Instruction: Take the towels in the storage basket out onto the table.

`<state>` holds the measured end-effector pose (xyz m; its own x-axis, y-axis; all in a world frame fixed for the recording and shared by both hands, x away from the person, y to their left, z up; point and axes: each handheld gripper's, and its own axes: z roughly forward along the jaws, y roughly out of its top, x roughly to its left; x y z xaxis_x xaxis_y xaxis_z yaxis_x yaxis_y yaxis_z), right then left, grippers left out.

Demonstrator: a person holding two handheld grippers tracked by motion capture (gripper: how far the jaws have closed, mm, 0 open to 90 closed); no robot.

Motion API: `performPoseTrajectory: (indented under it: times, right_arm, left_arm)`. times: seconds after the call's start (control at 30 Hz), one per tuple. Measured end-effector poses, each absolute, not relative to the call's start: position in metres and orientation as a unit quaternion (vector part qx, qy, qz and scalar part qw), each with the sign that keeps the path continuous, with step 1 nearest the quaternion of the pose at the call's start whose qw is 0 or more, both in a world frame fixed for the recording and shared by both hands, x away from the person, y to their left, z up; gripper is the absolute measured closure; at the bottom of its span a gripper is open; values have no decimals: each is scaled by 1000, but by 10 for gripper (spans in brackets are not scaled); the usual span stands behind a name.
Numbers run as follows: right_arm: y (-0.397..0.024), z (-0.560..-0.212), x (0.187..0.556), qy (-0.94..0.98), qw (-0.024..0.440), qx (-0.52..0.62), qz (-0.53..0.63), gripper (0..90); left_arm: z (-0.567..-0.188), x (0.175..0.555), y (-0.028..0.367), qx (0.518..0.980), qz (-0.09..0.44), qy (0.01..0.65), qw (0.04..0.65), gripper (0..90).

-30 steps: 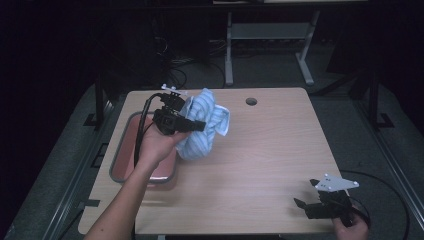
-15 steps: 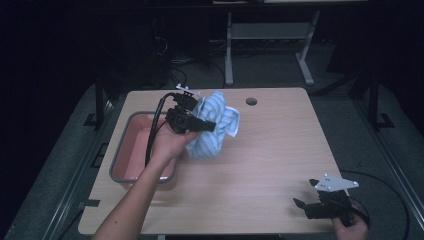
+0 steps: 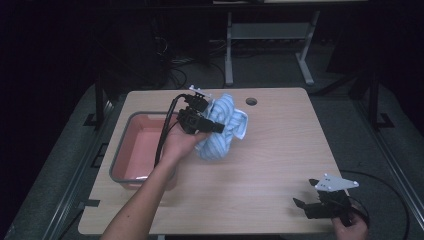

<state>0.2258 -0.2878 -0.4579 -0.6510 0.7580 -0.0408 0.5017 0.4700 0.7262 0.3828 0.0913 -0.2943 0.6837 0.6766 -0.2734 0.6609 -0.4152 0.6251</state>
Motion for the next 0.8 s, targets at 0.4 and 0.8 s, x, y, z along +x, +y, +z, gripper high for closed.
performPoseTrajectory:
  times: [0.4,0.8]
  right_arm:
    - [-288,-458,226,836,180,379,354,138]
    - [-290,-458,224,834,179,382,356,138]
  left_arm:
    - [-302,390,77,841,6,396,368,679]
    - [-315,398,61,848,1,393,356,678]
